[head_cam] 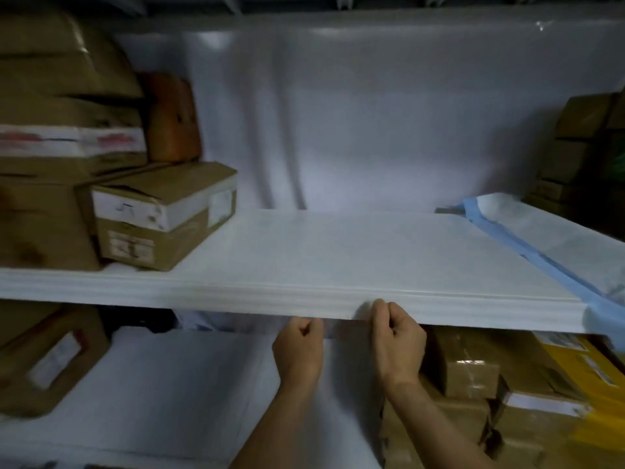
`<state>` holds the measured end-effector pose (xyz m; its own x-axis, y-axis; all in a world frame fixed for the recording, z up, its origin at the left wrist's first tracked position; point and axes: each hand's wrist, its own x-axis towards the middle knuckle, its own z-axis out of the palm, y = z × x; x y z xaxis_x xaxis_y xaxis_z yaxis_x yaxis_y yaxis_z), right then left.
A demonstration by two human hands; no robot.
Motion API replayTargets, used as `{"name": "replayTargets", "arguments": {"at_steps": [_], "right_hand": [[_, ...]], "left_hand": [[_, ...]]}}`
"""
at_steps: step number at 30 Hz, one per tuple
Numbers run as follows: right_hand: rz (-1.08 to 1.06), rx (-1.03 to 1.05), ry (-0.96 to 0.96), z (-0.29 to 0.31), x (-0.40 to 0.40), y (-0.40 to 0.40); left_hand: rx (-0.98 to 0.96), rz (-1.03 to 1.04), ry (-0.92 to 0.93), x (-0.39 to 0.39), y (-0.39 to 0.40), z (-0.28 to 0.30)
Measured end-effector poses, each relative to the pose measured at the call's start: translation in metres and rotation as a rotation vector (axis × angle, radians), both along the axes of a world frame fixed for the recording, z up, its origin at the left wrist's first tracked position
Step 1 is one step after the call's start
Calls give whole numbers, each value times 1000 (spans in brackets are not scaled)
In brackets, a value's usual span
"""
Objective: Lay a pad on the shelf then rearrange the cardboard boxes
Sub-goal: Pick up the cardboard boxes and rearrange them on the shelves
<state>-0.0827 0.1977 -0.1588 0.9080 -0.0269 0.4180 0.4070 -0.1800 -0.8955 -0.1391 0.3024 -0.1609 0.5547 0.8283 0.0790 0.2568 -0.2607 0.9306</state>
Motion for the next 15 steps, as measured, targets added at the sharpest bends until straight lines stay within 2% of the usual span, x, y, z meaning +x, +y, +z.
{"name": "replayTargets", "arguments": {"at_steps": [7, 15], "right_hand": [[284, 171, -97, 77, -69, 120], [443, 90, -145, 141, -116, 216]], "left_hand": [[34, 133, -234, -89, 119, 57], [197, 174, -289, -162, 205, 124]]}}
